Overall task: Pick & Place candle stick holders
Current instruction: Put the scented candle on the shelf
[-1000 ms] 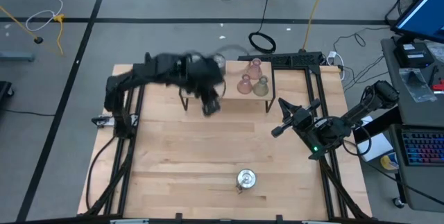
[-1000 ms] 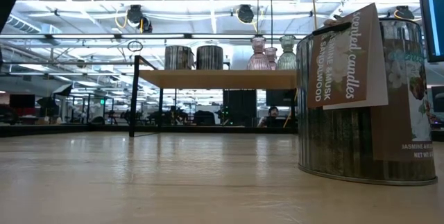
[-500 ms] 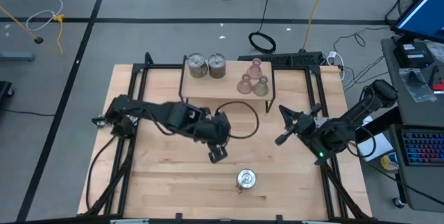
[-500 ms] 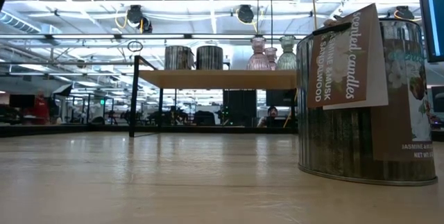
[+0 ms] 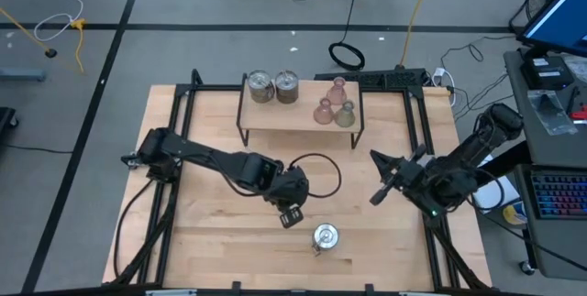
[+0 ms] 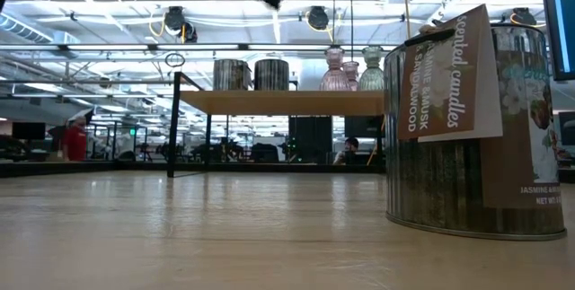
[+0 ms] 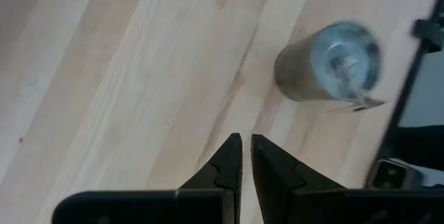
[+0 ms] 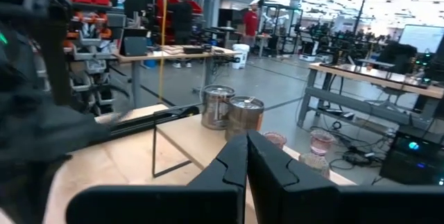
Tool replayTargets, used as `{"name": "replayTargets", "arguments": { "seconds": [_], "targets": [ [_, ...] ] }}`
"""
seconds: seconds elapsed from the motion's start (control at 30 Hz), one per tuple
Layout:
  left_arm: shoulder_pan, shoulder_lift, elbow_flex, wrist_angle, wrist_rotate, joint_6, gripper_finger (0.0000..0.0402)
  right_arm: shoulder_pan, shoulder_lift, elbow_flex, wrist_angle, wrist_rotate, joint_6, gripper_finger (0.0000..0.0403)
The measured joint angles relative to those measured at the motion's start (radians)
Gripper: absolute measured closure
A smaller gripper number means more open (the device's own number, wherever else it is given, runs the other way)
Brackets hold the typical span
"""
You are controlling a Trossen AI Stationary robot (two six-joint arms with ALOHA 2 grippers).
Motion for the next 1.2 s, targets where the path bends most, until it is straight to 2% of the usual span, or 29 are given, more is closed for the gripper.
{"name": "replayTargets", "arguments": {
  "seconds": [0.4, 0.57, 0.8, 1.2],
  "targets": [
    [-0.003, -0.021, -0.236, 0.057, 0.011, -0.029, 0.0371, 0.06, 0.0, 0.0, 0.001, 0.0, 0.008, 0.0403],
    [0.002, -0.07, -0.353, 0.161, 0.008, -0.002, 0.0396, 0.059, 0.0, 0.0, 0.001, 0.0, 0.049, 0.0403],
    [0.011, -0.245, -0.594, 0.311, -0.003, -0.042, 0.0395, 0.059, 0.005, 0.049, 0.0, 0.0, 0.053, 0.0403],
    [0.011, -0.598, -1.0, 0.606, -0.146, -0.111, 0.0399, 0.07, 0.087, 0.238, -0.08, 0.0, 0.145, 0.0403]
  ]
}}
